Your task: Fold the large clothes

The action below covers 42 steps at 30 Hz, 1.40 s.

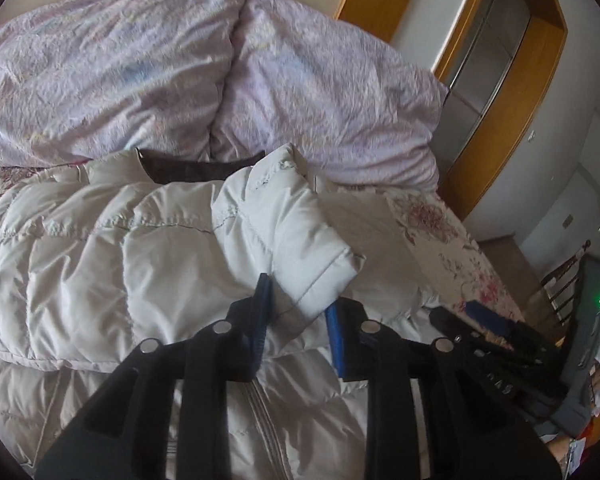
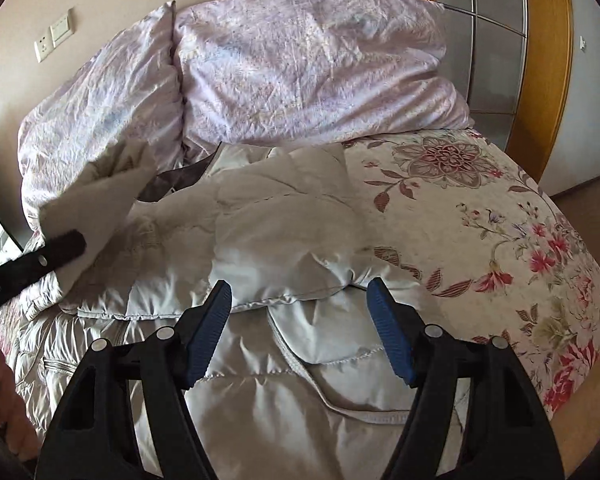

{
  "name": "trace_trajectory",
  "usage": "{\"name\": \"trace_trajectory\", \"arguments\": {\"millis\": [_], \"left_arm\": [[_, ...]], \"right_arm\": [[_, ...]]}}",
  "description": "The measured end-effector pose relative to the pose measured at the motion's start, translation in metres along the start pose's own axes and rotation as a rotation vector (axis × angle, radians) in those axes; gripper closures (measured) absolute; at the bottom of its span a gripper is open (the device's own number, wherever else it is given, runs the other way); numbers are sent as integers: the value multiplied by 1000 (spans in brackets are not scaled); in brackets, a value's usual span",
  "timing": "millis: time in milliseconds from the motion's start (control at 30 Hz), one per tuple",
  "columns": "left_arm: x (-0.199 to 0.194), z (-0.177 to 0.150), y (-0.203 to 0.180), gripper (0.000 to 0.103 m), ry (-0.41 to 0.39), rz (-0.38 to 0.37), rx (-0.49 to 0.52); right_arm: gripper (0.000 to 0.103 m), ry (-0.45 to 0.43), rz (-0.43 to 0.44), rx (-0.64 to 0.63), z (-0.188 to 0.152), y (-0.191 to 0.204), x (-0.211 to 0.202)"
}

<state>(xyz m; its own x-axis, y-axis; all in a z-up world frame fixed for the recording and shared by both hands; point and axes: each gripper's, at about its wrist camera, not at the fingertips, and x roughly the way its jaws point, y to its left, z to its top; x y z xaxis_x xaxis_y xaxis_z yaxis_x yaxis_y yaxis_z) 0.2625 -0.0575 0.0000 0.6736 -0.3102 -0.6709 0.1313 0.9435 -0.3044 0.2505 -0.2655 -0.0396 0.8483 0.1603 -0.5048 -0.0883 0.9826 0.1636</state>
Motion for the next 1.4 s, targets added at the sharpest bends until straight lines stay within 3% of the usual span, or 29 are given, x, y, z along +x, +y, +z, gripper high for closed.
{"name": "trace_trajectory", "arguments": {"millis": [67,133,167,267,333,400,500,667,767,967,1167,1400], "left_arm": [[11,-10,-7,50,58,-9,25],[6,-14,-9,40,72,-58,48],[-2,-16,-9,30,64,-78,50],[-41,-12,3,19,-16,-113,38],[-64,-3,17,16,-78,-63,37],[-78,4,41,15,-126,52,34],[-84,14,87,15,-133,216,-2],[-77,21,148,15,-89,366,-73],[-71,18,168,15,-70,412,-76],[-40,12,193,15,-23,497,-62],[-15,0,209,12,4,497,-74],[-1,-8,223,4,13,463,-111]], "right_arm": [[31,-6,5,4,0,-3,-1],[31,-27,15,-6,0,0,-4],[32,-39,23,-15,0,2,-7],[37,-72,69,-46,5,14,-13],[45,-76,131,-64,8,25,-15],[56,-76,204,-83,12,41,-15],[62,-79,300,-142,16,73,-11],[67,-95,292,-304,16,132,10],[69,-88,237,-357,14,146,30],[75,0,193,-338,6,132,83],[74,3,160,-408,-10,137,106],[74,15,231,-345,-11,125,121]]}}
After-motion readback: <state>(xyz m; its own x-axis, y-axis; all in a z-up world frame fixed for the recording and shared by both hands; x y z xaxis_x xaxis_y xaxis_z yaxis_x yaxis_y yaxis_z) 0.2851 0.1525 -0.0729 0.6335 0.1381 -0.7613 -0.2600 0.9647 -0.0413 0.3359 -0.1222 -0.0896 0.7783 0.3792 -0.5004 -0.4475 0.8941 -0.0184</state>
